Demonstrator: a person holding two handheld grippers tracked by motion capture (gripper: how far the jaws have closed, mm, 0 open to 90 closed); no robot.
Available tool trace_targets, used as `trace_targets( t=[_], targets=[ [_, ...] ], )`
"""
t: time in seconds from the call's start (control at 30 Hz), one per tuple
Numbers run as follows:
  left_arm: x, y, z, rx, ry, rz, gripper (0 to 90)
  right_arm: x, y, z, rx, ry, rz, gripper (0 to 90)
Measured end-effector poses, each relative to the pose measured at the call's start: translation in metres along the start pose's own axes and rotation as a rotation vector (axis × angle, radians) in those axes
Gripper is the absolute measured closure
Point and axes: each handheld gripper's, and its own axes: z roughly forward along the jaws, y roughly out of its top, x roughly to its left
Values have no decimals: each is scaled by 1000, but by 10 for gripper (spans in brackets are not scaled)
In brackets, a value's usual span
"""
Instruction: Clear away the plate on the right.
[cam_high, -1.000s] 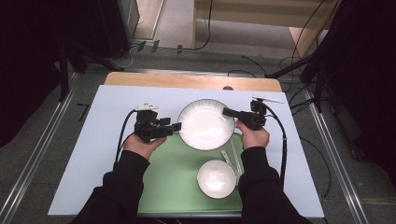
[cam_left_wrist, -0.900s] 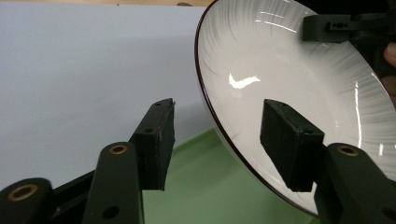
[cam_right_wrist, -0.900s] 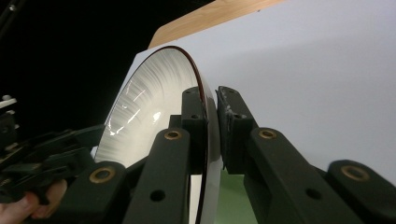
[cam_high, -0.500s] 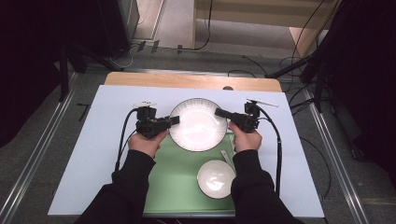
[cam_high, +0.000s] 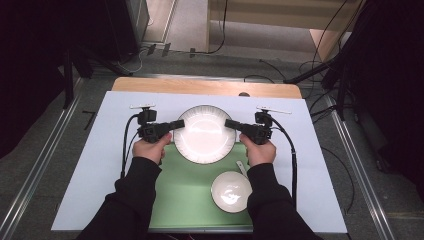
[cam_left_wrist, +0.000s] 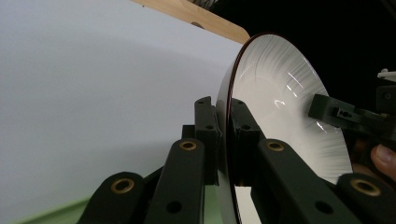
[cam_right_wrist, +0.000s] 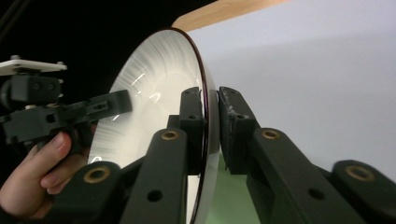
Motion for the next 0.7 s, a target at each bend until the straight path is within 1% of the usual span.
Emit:
trace_targets(
  t=[0.07,0.1,0.17,0.2,0.23,0.33,0.43,0.5,0.57,0.63,0.7],
  targets=[
    [3,1,-2,-3,-2,-22,856,0,2,0,-7,36,-7,733],
    [5,1,-2,4,0,-28,855,0,3,-1,-18,39,-21,727],
    [8,2,-4,10,6,-47,853,3,3,-5,-35,20,-58,714],
    [9,3,-5,12,14,-46,852,4,3,-6,-44,6,-79,678],
    [11,3,-6,13,16,-59,850,5,3,-7,-47,1,-86,653],
    [15,4,-8,22,20,-74,850,2,3,-11,-51,13,-94,614],
    [19,3,-12,29,41,-86,849,-2,4,-16,-64,11,-121,577],
    [22,2,-14,37,41,-97,849,-6,3,-21,-81,-8,-149,576],
    [24,1,-17,44,41,-95,849,-11,2,-26,-86,-23,-160,575],
    [26,1,-20,45,41,-96,847,-17,0,-32,-83,-47,-187,567],
    [28,1,-24,49,31,-97,846,-20,-2,-35,-82,-60,-198,561]
  ],
)
